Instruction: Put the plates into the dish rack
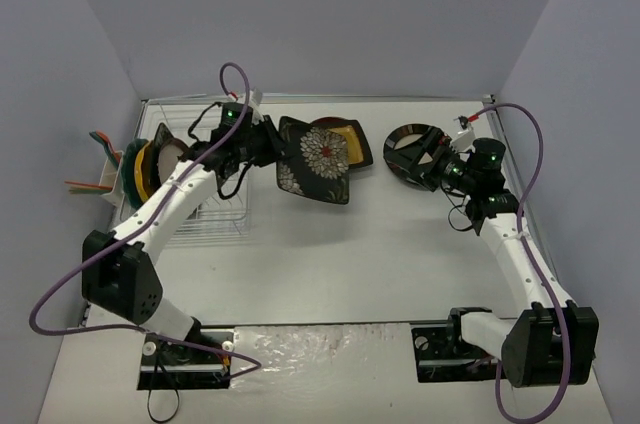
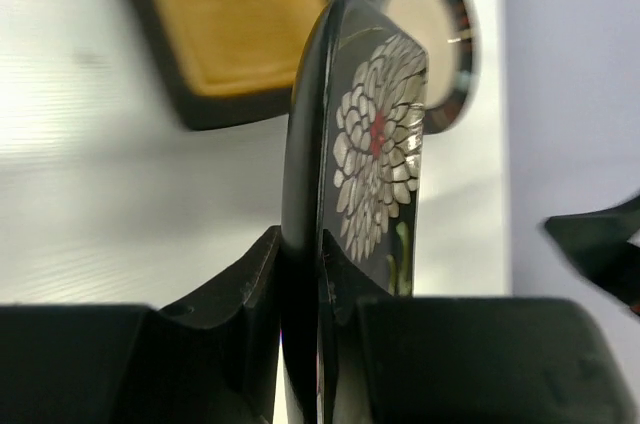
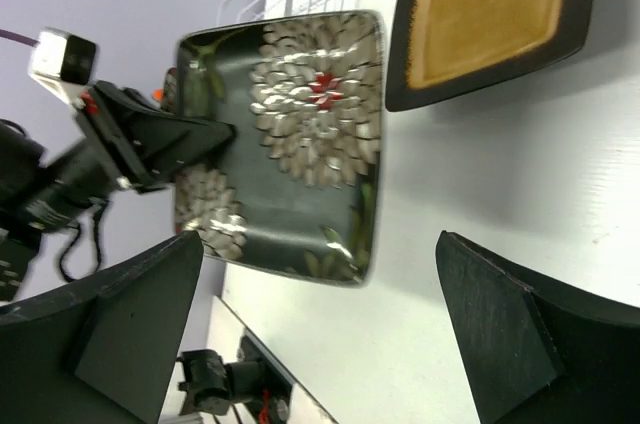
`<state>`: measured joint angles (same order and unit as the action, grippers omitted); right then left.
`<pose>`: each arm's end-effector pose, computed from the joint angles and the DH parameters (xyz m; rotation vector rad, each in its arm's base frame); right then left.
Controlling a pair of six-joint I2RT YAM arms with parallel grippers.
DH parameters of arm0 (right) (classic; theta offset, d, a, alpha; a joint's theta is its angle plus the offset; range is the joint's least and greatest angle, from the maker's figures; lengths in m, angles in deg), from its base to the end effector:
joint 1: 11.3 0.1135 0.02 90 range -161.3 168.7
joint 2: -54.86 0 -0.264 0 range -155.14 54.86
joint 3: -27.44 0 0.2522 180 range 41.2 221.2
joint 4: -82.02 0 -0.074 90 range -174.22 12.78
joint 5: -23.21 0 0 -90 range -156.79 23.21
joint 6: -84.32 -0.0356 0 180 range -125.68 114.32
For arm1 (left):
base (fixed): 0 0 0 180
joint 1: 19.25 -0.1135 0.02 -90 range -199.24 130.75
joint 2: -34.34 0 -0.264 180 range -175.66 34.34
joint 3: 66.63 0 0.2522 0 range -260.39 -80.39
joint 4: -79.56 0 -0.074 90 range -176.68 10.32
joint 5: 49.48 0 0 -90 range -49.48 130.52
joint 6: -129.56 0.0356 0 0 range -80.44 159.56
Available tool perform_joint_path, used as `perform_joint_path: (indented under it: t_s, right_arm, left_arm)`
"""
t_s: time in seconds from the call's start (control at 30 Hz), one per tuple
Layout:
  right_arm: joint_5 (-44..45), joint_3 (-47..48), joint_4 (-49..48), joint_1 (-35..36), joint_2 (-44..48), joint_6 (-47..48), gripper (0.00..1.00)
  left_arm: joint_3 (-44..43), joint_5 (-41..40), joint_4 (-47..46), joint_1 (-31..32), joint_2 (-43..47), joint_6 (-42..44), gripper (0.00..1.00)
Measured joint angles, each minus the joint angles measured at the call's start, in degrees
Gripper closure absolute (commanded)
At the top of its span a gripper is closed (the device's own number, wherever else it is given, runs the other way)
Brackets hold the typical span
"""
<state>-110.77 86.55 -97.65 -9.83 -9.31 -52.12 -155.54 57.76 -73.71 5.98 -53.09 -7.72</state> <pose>0.2547 0.0313 0.3195 0.0724 1.7986 1.2478 0.3193 -0.1621 0.3377 -0.2094 2.1606 -1.0743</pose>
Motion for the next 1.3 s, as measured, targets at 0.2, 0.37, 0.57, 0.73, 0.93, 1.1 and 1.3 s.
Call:
perform_joint_path:
  t_s: [0.2, 0.37, 0.57, 0.73, 0.93, 1.1, 1.3]
  right_arm:
    - [1.0, 1.8, 4.1, -0.3, 0.1, 4.3, 0.0]
    - [1.6, 1.8, 6.2, -0.3, 0.2, 6.4, 0.0]
    - [1.8, 1.8, 7.4, -0.3, 0.2, 7.6, 0.0]
    - [1.8, 1.8, 7.8, -0.3, 0.2, 8.1, 0.0]
    - [1.8, 1.8, 8.1, -0.4, 0.2, 9.0, 0.0]
    - [1.8, 1.8, 8.2, -0.8, 0.1, 9.2, 0.0]
    - [1.8, 1.8, 8.2, -0.8, -0.3, 9.3, 0.0]
  left_arm:
    - [-12.2, -6.4, 19.3, -7.9, 4.5, 16.2, 1.0]
    - [-24.3, -18.0, 31.6, -10.9, 7.4, 30.8, 1.0]
    - [-29.7, -26.8, 39.9, -12.7, 6.3, 42.2, 1.0]
    - [-30.0, -30.5, 42.8, -15.0, 0.4, 48.0, 1.0]
    - [-28.5, -32.4, 41.5, -17.2, -4.3, 51.1, 1.0]
    - [-27.1, -32.7, 39.6, -18.6, -4.3, 52.6, 1.0]
    - [-23.5, -32.7, 35.6, -20.3, -4.7, 53.1, 1.0]
